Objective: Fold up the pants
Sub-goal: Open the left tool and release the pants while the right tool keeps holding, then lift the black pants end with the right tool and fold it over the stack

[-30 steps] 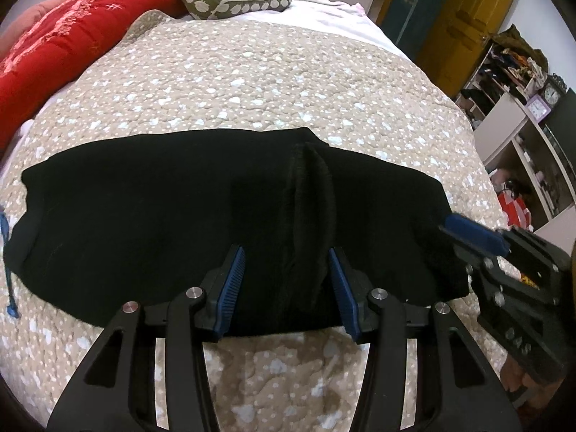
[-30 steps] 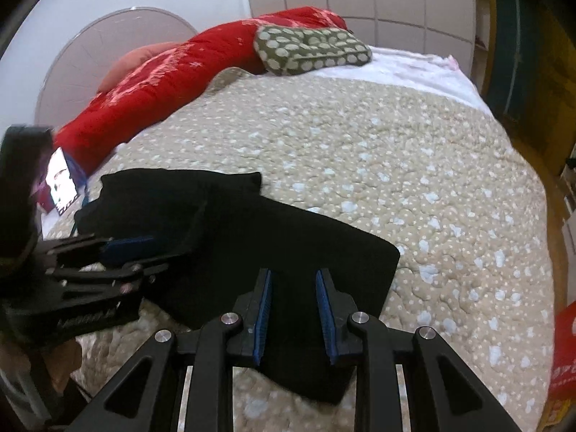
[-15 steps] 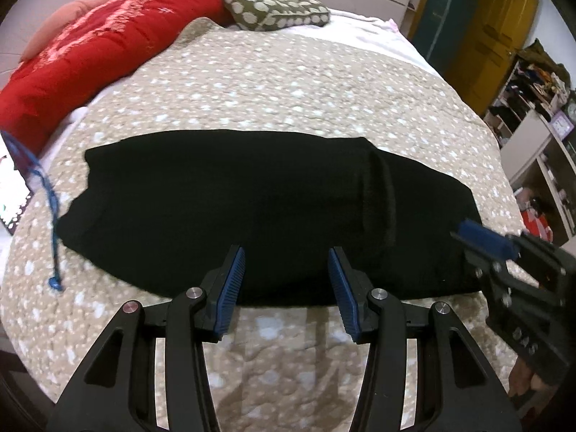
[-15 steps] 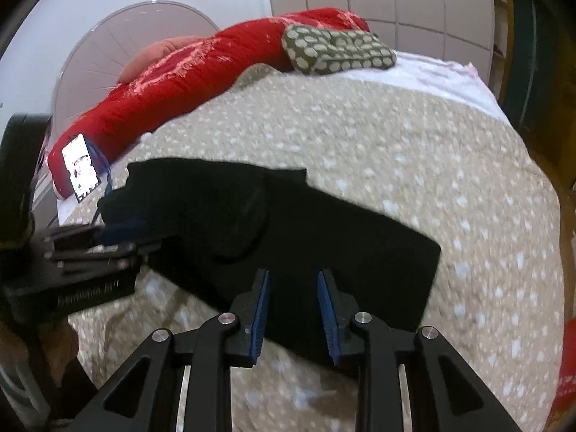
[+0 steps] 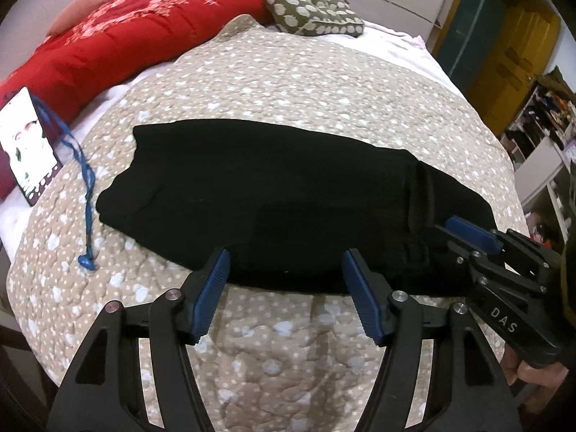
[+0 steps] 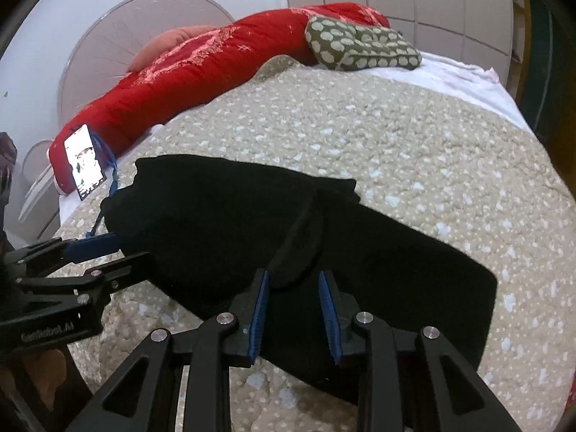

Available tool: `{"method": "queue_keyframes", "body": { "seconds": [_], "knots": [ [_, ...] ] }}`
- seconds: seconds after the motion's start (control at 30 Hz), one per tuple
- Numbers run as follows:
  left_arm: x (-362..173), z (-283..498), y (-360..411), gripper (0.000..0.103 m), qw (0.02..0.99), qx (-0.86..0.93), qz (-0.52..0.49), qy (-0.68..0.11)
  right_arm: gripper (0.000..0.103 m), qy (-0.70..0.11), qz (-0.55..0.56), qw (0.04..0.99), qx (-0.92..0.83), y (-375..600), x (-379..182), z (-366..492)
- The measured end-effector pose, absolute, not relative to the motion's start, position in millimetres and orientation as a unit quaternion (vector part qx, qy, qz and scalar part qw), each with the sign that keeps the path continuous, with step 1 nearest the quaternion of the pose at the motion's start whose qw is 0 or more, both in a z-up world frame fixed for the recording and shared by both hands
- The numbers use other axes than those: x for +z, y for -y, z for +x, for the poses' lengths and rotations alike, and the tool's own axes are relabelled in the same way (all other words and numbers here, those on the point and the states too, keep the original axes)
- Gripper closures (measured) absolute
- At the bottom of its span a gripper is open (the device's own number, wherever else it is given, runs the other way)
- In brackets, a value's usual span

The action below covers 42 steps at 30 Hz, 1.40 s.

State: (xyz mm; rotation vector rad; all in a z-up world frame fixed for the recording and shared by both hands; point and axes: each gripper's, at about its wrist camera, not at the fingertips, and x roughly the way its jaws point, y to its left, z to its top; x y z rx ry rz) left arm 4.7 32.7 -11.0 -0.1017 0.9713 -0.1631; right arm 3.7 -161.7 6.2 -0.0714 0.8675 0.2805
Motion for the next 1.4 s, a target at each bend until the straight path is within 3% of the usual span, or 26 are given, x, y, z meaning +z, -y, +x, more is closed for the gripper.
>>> {"method": "queue_keyframes", "body": {
  "seconds": [0.3, 1.4],
  "knots": [
    [-12.5, 5.0, -46.3, 0.038, 0.879, -0.067, -0.062, -0.468, 0.069, -0.435, -0.030, 0.890, 0.134, 158.5, 0.0, 7.0],
    [-28.4, -1.4, -84.2, 0.038, 0.862, -0.025, -0.126, -0.490, 0.063, -0.428, -0.033, 0.889, 0.162, 138.7, 6.5, 22.0]
  ]
}}
